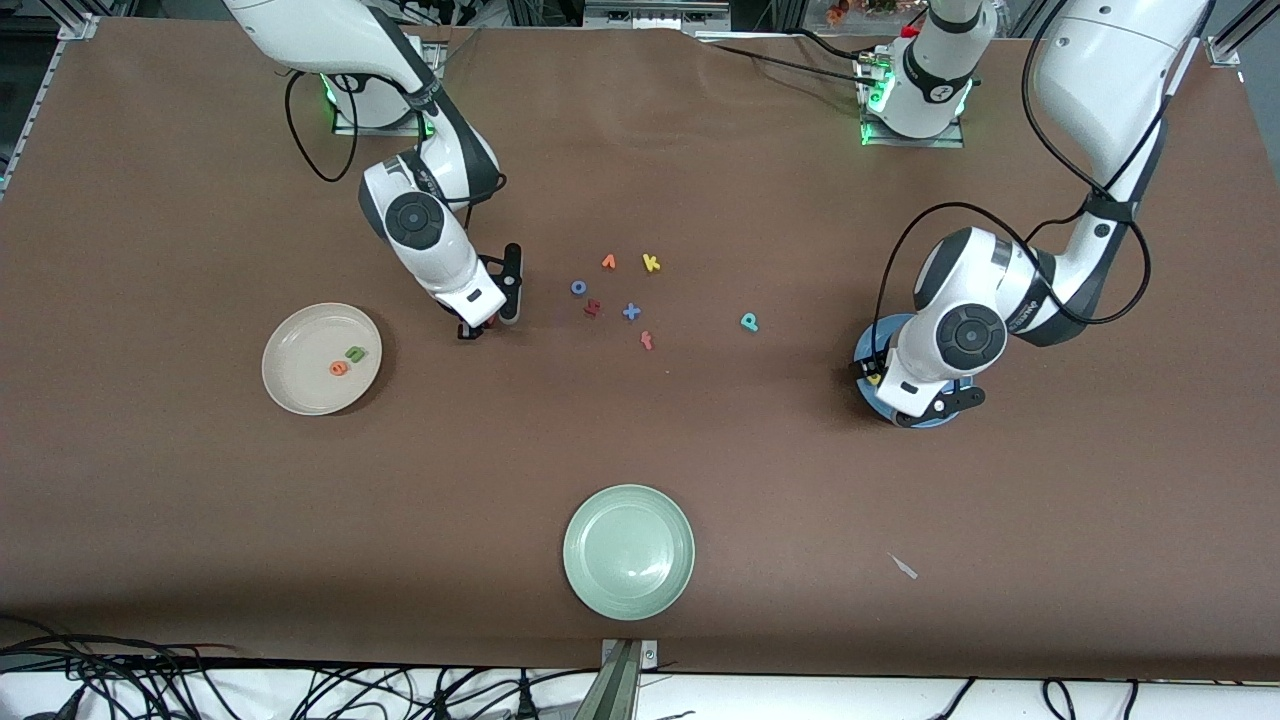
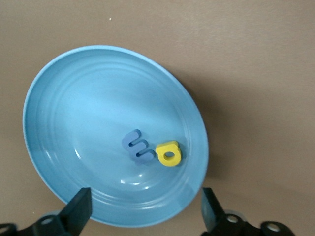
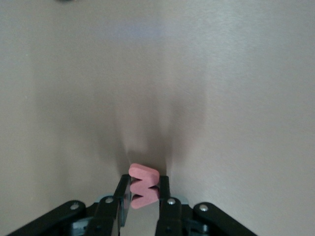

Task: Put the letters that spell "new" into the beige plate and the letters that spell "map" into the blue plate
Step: 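Drop the pink M onto the beige plate while the left gripper places yellow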

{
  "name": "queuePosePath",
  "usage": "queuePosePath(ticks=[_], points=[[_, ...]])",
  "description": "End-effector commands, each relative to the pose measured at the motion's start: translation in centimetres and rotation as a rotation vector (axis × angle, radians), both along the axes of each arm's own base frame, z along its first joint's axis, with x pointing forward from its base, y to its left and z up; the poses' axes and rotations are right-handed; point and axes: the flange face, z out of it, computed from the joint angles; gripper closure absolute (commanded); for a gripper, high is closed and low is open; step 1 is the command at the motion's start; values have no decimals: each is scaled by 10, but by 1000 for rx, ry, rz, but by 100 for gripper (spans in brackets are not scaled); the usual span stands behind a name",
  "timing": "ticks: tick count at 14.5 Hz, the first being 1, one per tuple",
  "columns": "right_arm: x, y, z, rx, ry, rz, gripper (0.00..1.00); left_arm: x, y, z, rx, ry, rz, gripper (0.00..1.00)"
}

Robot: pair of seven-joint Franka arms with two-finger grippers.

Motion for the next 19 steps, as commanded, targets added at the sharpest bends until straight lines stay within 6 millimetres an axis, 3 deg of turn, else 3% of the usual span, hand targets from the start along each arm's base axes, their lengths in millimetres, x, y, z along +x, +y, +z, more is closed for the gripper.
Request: queuePosePath(ticks=[1, 3, 5, 9, 12, 14, 16, 17, 18, 19], points=[[39, -11, 50, -62, 77, -50, 100, -2, -1, 10, 22, -3, -16, 1], [56, -32, 73, -125, 163, -98, 100, 1, -2, 14, 21, -12, -16, 1], [70, -68, 79, -152, 181, -152, 100, 1, -13, 20, 9, -22, -26, 1], [88, -142, 73, -201, 192, -270, 100, 2, -70, 49, 10, -75, 96, 1], [109, -181, 64, -222, 185, -341, 100, -3, -97, 56, -9, -57, 137, 1], [124, -204, 56, -253, 173, -361, 100, 0, -100, 60, -37, -50, 167, 1], [126, -220, 42, -254, 188, -402, 100, 0, -102, 61, -49, -44, 176, 1], [126, -225, 41, -250, 189, -424, 35, 0, -102, 61, -50, -43, 177, 1], [128, -231, 43, -239, 189, -449, 0, 1, -102, 60, -51, -42, 176, 1], [129, -232, 48, -228, 193, -463, 0, 1, -102, 60, -51, -42, 176, 1]])
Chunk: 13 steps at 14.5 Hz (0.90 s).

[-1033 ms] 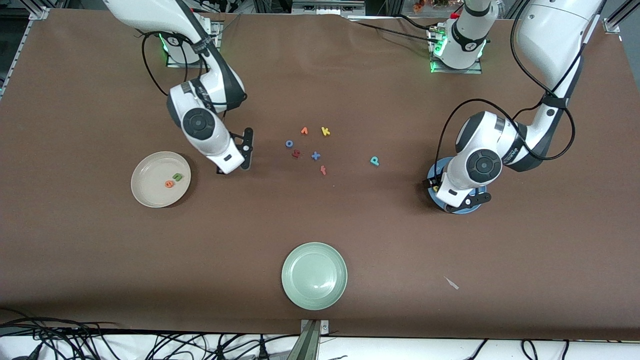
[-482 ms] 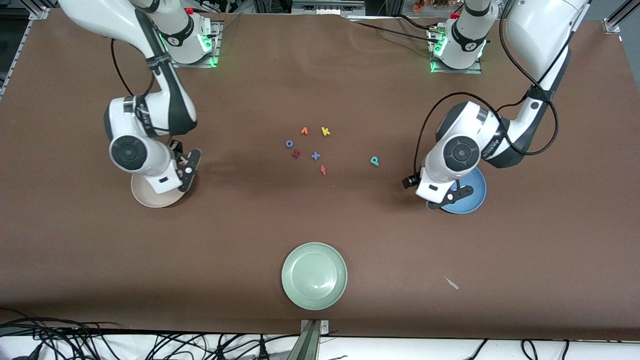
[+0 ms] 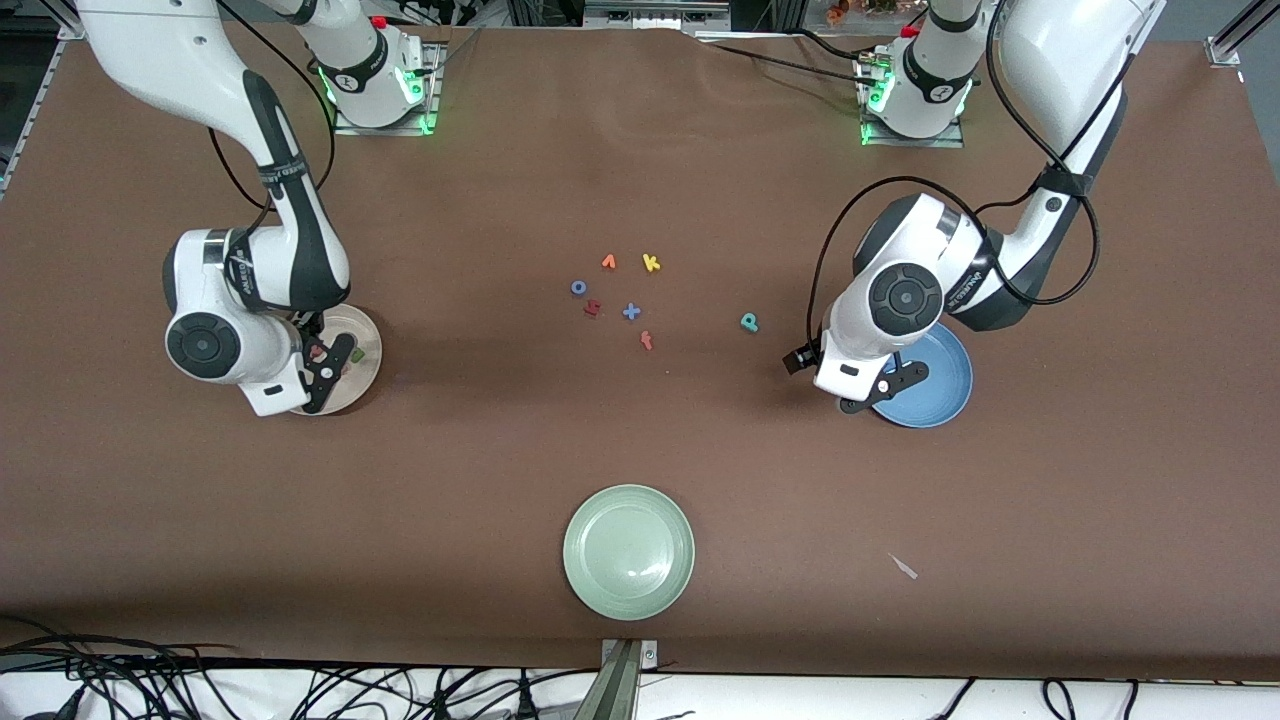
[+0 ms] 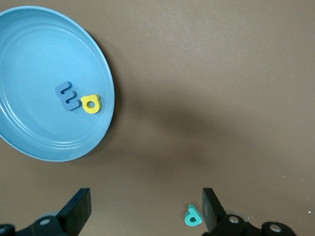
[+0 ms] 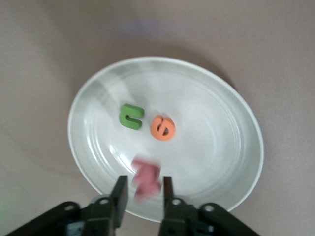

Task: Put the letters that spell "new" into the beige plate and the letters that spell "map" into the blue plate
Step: 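Return the right gripper to rest while the left gripper reaches the teal letter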

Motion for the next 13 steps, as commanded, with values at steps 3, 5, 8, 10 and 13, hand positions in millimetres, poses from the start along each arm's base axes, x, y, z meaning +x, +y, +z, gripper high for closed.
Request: queuePosePath(ticks=[3, 5, 8, 10, 13], points=[[11, 4, 14, 13, -25, -42, 0, 2, -7, 3, -12, 17, 15, 1], [13, 16, 32, -1, -43, -91, 0, -4, -21, -2, -22, 32, 50, 1], [17, 49, 65, -61, 7, -180, 0, -19, -55, -16, -21, 31, 94, 1], [15, 66, 84, -113, 25, -267, 0, -27, -70, -31, -46, 22, 103, 4], [11, 78, 114, -163, 33, -375, 0, -52, -79, -59, -60, 10, 87, 8]])
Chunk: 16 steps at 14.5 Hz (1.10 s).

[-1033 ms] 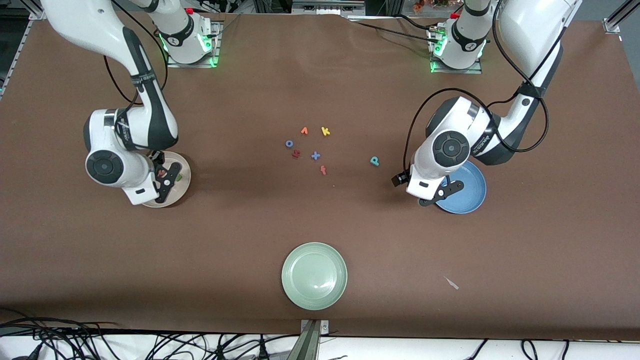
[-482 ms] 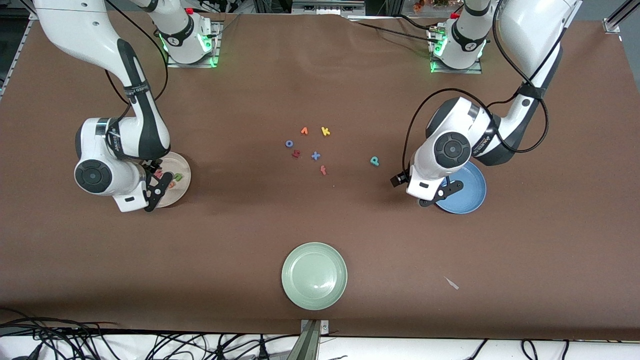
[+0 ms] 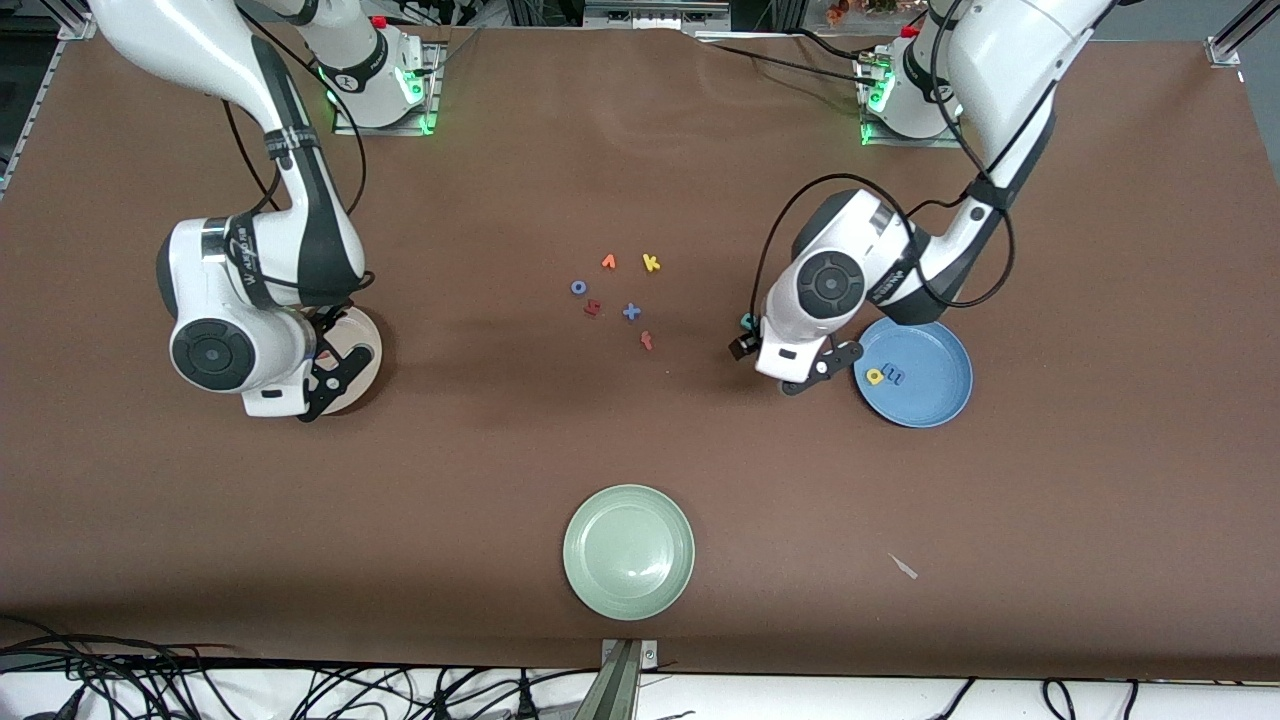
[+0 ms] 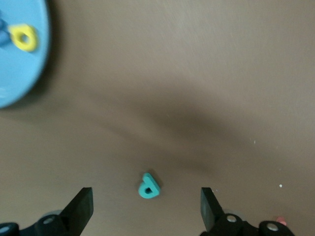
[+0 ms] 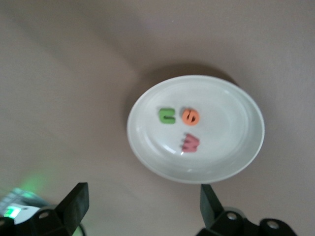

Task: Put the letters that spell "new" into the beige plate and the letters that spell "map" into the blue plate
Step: 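Return the right gripper to rest while the left gripper reaches the teal letter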

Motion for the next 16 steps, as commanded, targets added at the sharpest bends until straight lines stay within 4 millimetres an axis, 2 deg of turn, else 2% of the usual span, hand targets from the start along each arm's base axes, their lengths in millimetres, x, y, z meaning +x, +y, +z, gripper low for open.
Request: queuePosePath(ticks=[1, 2, 3, 5, 7, 9, 10, 12, 14, 16], points=[[-4, 6, 35, -17, -8, -110, 0, -21, 0, -25, -32, -18, 27, 8], [-6, 8, 45, -14, -34, -138, 0, -27, -1, -33, -46, -37, 37, 8], [-13, 13, 65, -15, -61, -179, 0, -35, -1, -40, -54, -43, 35, 8], [-30, 21, 90, -43, -107, -286, 0, -45, 0, -48, -48, -36, 29, 9], [-47, 38, 109, -73, -149, -393, 0, -60, -7, -58, -59, -43, 22, 10], [-63, 42, 139, -80, -198, -485, 0, -71, -10, -67, -63, -51, 30, 14], [-71, 40, 156, -73, -216, -488, 0, -71, -10, -67, -62, -52, 30, 15], [-80, 30, 190, -45, -259, -495, 0, -71, -10, -67, -61, -54, 23, 24], [-85, 1, 225, -18, -312, -551, 0, -69, -9, -68, -61, -55, 19, 28], [-87, -25, 252, -5, -361, -603, 0, -67, -7, -68, -55, -65, 5, 32]])
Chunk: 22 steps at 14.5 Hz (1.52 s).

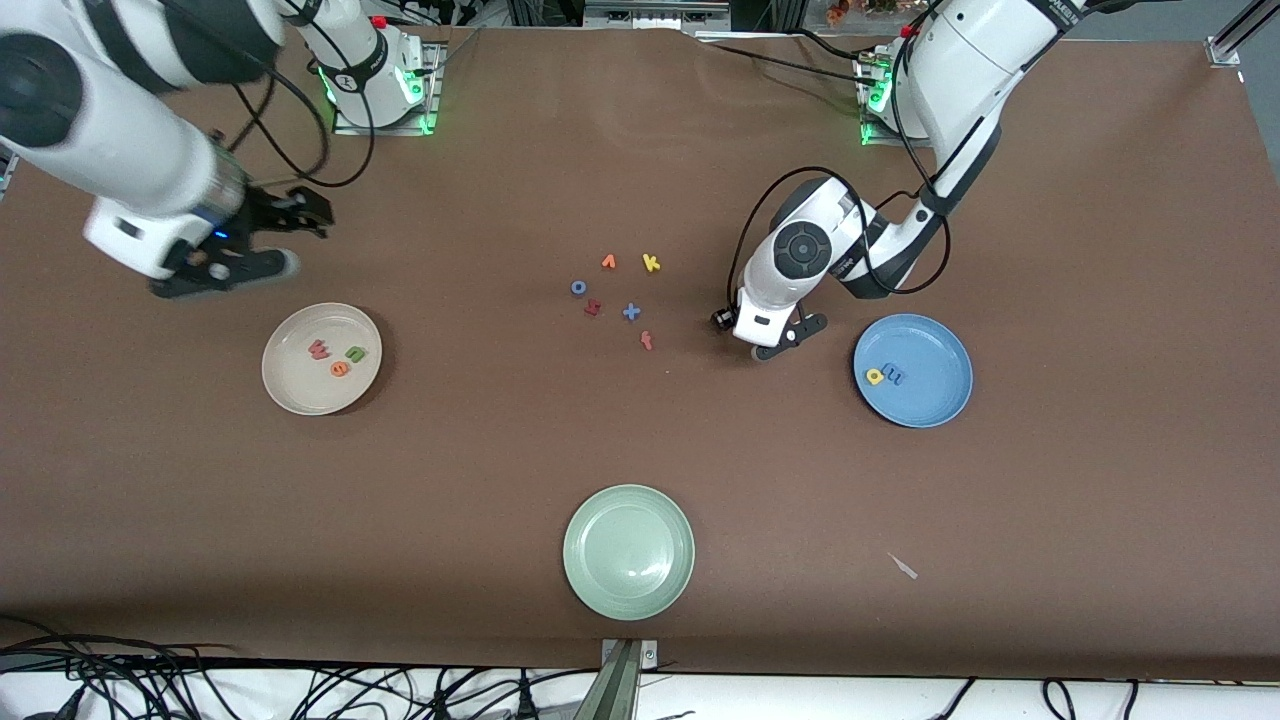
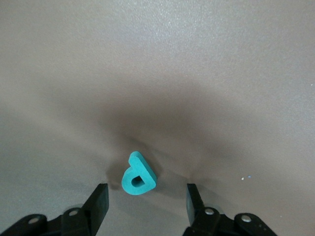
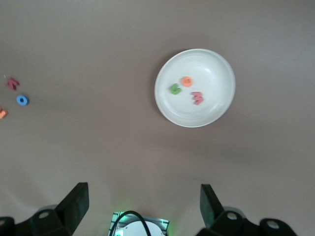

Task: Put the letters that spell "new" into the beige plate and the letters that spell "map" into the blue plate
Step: 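Return the right gripper to rest while the left gripper reaches the teal letter, then grasp the teal letter with the left gripper and carry it to the blue plate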

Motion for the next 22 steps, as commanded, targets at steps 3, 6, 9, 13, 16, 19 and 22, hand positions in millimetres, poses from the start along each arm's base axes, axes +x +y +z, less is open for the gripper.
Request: queuePosePath(ticks=[3, 6, 9, 13, 16, 19, 22], points=[[-12, -48, 43, 19, -44, -94, 0, 2, 8, 4, 16, -30, -22, 36], [-10, -60, 46, 20, -59, -136, 0, 2, 10, 2, 25, -36, -36, 45], [-6, -60, 47, 24, -88, -141, 0, 1, 10, -1, 27, -30, -30, 66], [-1, -59, 46, 33, -110, -140, 0, 5, 10, 7, 29, -39, -31, 96], [6, -57, 43, 45, -134, -138, 0, 24, 9, 31, 57, -35, -26, 100], [7, -54, 42, 68, -134, -143, 0, 38, 10, 58, 136, 39, -42, 100], [6, -57, 40, 71, -124, -147, 0, 49, 20, 85, 159, 52, -101, 100]])
